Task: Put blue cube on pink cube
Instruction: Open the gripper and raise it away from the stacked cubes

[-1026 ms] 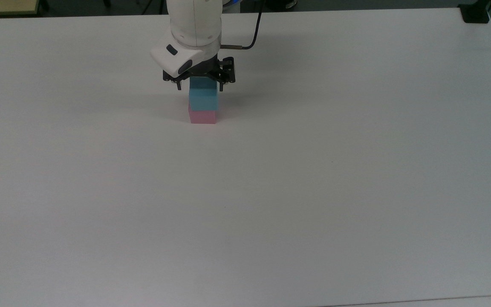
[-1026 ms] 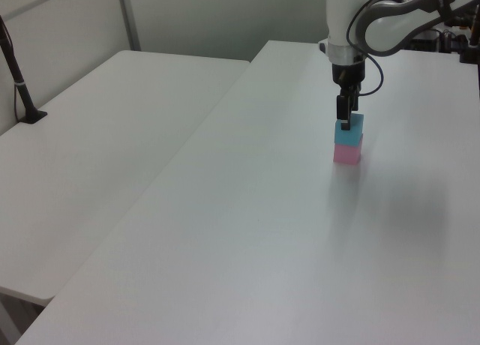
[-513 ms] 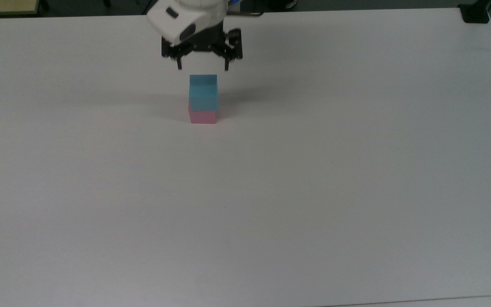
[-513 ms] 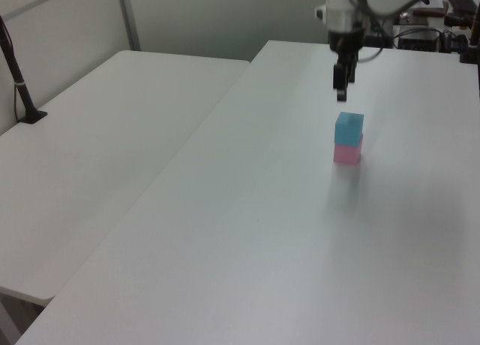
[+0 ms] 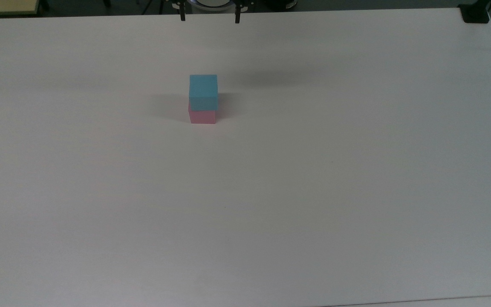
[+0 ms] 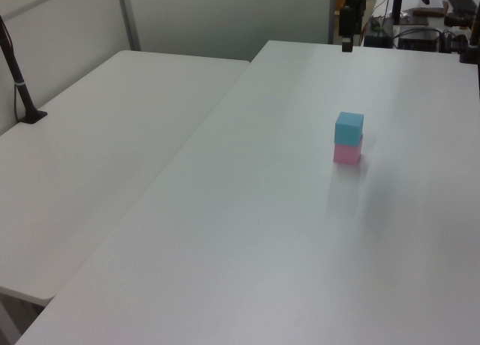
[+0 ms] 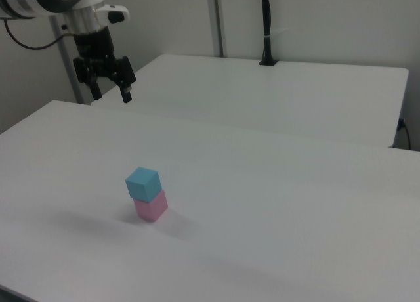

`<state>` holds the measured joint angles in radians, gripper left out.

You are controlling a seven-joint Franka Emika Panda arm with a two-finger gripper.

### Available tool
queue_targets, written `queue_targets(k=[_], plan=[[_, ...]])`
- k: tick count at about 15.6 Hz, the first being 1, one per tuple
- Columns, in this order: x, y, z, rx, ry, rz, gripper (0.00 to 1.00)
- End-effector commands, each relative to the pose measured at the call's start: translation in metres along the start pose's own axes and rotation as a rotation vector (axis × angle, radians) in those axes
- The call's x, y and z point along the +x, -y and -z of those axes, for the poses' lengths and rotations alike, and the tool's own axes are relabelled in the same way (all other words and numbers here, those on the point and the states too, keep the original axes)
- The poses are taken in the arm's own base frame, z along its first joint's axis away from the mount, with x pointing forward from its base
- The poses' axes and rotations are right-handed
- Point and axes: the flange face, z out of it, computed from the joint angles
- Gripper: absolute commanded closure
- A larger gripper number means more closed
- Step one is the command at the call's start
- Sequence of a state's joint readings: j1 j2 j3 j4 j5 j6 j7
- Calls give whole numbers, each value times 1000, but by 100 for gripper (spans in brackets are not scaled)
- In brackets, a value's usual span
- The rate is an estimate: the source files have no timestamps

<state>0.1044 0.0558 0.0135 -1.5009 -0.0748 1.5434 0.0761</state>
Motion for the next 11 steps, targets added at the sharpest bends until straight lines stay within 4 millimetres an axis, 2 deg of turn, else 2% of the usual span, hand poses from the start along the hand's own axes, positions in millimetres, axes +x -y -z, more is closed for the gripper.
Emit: queue_targets(k=[1,6,11], plan=[[-9,2,16,3,-10,-26,0],[-8,-17,8,10,5,-61,0],[-9,-32,9,48,3,-79,0]])
